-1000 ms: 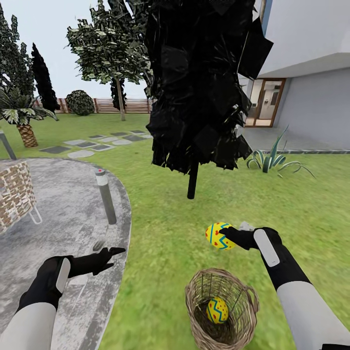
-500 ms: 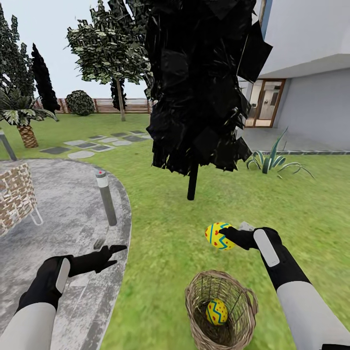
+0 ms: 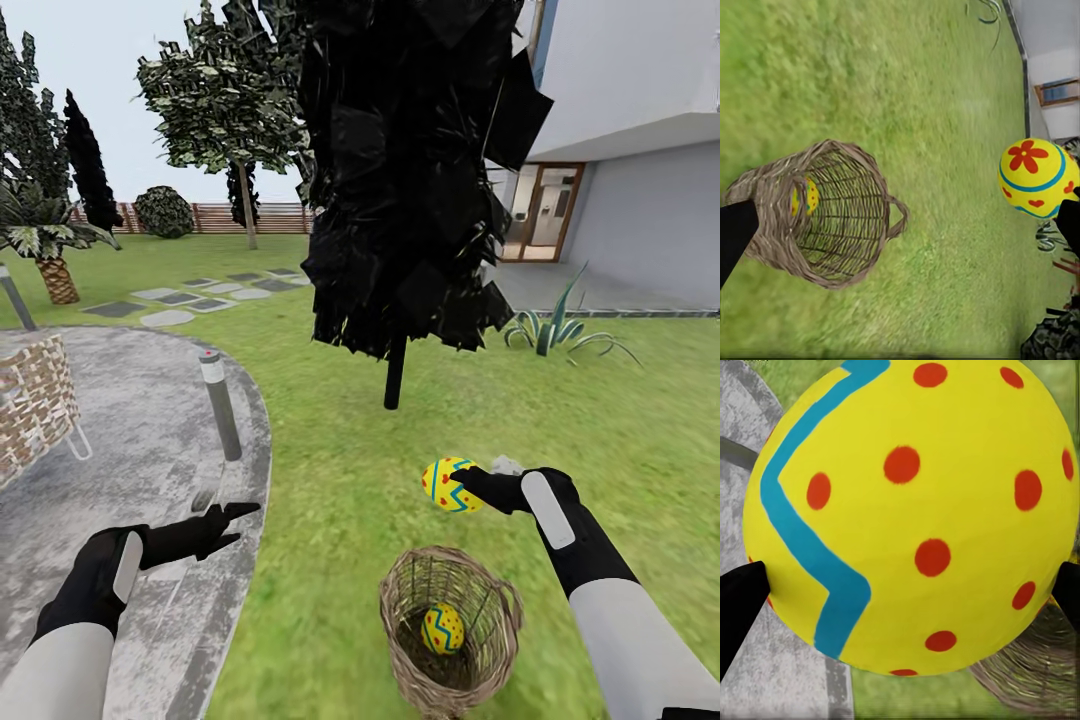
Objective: Take the three Easter eggs out of the wicker basket on the lawn in the garden, then place them on the lawn next to a single tree (choose any tree) so that all three eggs are next to the same tree and none are left in the basket.
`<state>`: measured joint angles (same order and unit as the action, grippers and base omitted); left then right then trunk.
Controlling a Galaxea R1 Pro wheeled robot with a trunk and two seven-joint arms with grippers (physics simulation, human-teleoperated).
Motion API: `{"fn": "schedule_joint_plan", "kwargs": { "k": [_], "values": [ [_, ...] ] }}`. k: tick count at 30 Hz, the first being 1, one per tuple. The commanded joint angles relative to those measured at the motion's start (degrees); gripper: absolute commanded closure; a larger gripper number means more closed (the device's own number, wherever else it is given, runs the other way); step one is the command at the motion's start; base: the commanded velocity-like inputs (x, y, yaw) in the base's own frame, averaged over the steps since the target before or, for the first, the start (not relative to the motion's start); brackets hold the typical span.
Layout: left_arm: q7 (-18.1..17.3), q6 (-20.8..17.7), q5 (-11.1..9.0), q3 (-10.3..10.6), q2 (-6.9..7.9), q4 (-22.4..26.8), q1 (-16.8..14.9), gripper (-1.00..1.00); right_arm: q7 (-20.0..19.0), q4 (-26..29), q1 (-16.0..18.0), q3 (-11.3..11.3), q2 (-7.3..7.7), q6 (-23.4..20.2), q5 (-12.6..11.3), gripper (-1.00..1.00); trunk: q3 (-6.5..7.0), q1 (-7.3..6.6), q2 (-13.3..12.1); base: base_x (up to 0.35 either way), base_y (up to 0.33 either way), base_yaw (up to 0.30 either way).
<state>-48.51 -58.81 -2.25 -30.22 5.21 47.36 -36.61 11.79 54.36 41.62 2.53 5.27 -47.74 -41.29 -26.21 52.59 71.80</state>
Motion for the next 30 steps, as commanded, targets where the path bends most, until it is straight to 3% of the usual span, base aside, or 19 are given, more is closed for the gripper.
{"fn": "schedule_joint_plan", "kwargs": {
  "k": [1,16,30],
  "values": [
    [0.0,-0.45,-0.21,-0.1,-0.02,0.01,-0.04,-1.0,0.51,0.04,0.04,0.02,0.0,-0.17,-0.61,1.0,-0.03,-0.02,0.04,-0.091,0.0,-0.181],
    [0.0,-0.34,-0.21,-0.1,0.02,0.01,-0.04,-1.0,0.43,0.04,0.04,0.02,0.0,-0.16,-0.63,1.0,0.65,-0.02,0.04,-0.033,0.083,-0.243],
    [0.0,-0.18,-0.21,-0.1,0.01,0.01,-0.04,-1.0,0.44,0.04,0.04,0.02,0.0,-0.16,-0.63,1.0,1.3,-0.02,0.04,-0.18,0.02,-0.247]
  ]
}}
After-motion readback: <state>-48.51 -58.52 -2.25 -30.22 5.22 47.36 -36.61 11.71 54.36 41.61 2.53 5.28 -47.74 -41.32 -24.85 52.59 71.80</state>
